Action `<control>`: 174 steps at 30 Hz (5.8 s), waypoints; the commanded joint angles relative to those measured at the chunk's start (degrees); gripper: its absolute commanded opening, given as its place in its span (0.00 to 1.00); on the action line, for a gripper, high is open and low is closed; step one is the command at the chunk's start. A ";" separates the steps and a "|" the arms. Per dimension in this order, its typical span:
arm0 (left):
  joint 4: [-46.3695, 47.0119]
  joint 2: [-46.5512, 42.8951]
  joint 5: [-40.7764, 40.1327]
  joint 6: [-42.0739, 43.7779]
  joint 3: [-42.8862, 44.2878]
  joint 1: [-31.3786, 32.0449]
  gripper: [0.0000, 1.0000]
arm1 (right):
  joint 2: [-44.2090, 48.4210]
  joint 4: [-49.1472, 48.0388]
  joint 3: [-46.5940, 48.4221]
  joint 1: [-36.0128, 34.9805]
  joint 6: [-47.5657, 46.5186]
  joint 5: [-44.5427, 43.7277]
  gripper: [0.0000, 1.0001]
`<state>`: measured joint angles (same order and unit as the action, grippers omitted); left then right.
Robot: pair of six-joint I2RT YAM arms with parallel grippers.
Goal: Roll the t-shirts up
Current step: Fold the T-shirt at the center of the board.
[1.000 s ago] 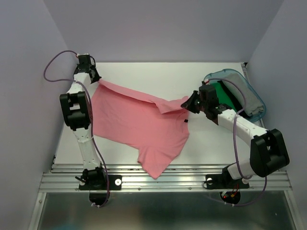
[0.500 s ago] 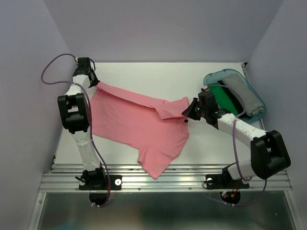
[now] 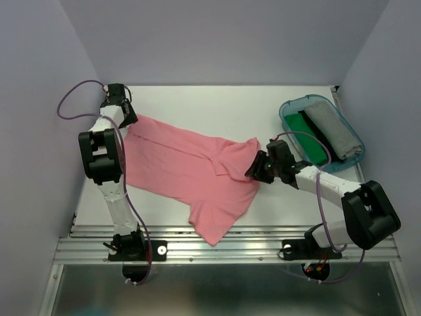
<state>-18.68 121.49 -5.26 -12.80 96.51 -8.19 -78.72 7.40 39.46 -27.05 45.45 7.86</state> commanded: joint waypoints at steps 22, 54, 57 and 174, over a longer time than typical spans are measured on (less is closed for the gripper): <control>0.57 -8.81 2.53 -4.52 -4.84 6.69 0.68 | -11.71 10.53 19.07 -13.20 -16.35 -17.70 0.54; -0.22 -9.43 1.04 -3.64 -5.19 6.69 0.67 | -13.04 12.55 23.55 -19.53 -20.14 -20.60 0.01; -0.39 -9.43 0.95 -3.64 -5.10 6.69 0.67 | -12.69 13.52 23.91 -20.06 -20.05 -20.51 0.01; -1.71 0.50 2.97 -3.73 -6.07 6.34 0.62 | -27.36 8.86 35.42 6.31 -21.19 -16.12 0.33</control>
<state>-19.09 121.01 -2.22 -16.97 89.41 -1.28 -104.68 17.30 71.00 -20.34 26.13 -8.78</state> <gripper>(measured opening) 0.621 0.336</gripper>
